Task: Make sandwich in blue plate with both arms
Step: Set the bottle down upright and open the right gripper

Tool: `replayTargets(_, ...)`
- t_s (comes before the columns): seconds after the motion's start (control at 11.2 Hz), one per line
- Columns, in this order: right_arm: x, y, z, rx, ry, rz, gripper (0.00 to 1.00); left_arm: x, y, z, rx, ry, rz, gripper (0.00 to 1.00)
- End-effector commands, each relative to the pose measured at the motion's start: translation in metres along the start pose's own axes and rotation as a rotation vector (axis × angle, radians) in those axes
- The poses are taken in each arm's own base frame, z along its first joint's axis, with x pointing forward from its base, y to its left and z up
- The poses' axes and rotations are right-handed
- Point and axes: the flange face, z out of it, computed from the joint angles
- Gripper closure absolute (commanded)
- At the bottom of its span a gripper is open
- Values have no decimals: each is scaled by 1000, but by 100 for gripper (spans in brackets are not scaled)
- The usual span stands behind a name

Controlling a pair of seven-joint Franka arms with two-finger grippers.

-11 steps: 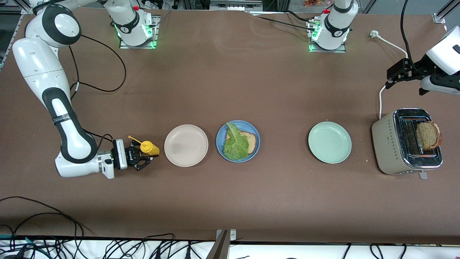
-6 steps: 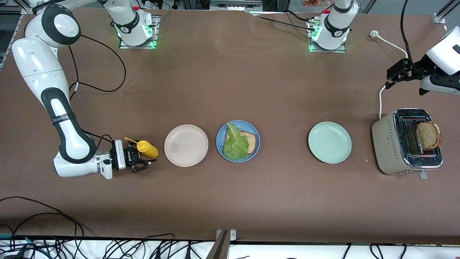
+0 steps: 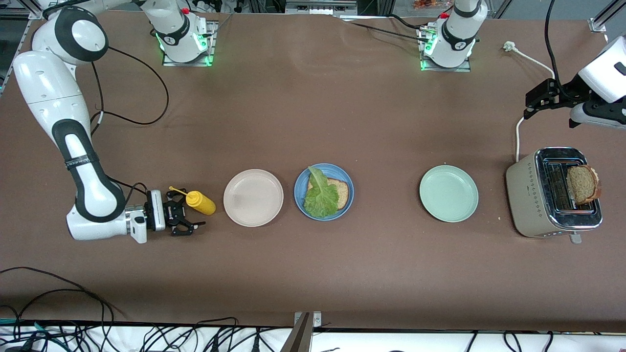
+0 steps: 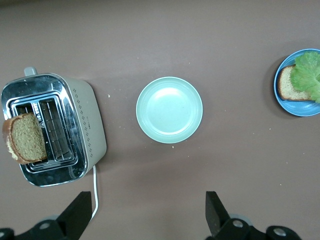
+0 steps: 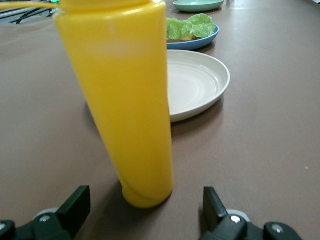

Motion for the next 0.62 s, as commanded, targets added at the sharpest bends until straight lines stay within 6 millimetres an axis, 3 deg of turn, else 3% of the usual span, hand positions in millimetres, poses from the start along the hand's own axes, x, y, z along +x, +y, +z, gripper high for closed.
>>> replayTargets(0.0,5,0,-24,-2,-50,-21,0,4,-37,19,14,-53,-51,0)
replayTargets(0.36,31,-1,-63,20,-164,-48,0,5,-80,39,4,-83,-121,0)
replayTargets(0.54,47,-3,-89,35,-265,-45,0,4,-117,55,-1,-96,-180,0)
